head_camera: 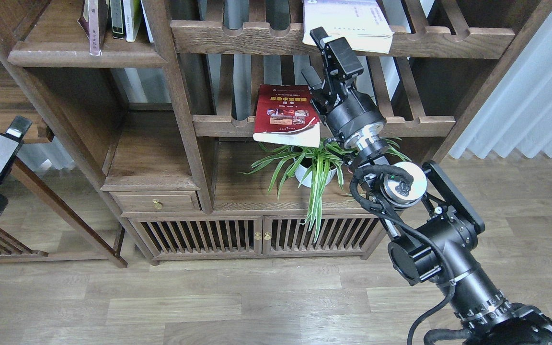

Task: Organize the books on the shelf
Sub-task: 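Reach the right gripper up and grasp the white book on the upper shelf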

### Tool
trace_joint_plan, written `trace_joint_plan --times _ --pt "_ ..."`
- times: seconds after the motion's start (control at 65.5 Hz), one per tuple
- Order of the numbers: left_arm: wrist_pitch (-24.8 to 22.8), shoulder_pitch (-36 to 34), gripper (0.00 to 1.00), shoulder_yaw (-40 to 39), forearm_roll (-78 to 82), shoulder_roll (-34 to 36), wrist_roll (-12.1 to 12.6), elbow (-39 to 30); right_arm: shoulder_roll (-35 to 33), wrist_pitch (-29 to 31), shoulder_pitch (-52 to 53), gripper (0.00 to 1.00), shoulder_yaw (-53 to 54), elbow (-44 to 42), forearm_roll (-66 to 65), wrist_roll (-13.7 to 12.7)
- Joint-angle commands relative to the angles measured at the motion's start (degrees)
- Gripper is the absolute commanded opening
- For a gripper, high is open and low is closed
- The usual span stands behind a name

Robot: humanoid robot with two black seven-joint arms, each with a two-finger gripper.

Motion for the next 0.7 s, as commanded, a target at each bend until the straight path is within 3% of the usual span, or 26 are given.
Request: trace_joint_plan --times 0.0,0.275,0.367,0.397,0.443,0.611,0.687 --pt "0.0 0.0 1.0 0.02 0.0 -0.01 0.08 0.37 0.0 -0.08 2.01 0.89 2.16 -1.3 -0.68 0.8" --pt "0.0 0.0 1.0 0.02 0.0 -0.1 0.08 0.37 0.0 -1.93 3.07 0.77 4.89 -2.09 -0.77 0.98" --pt "0.0 0.0 1.0 -0.07 0.0 -0.1 0.08 0.37 0.0 -2.72 3.33 0.72 4.89 -3.15 -1.47 2.21" --pt "0.0 0.0 1.0 -0.07 0.0 -0.1 0.08 0.37 0.0 -3.85 3.77 0.68 4.98 -4.46 -3.74 4.04" --pt "0.0 0.0 1.0 -0.07 0.0 -0.1 0.08 0.46 0.0 -4.04 3.86 0.64 4.98 -4.99 -5.34 4.67" --pt "0.0 0.0 1.0 -0.07 0.0 -0.1 0.08 0.55 0.0 -3.51 3.95 0.38 6.12 -5.17 -6.92 5.11" --pt "0.0 -0.09 1.0 -0.07 0.0 -0.1 0.08 0.64 0.0 -2.72 3.95 0.32 6.12 -5.08 -7.01 5.02"
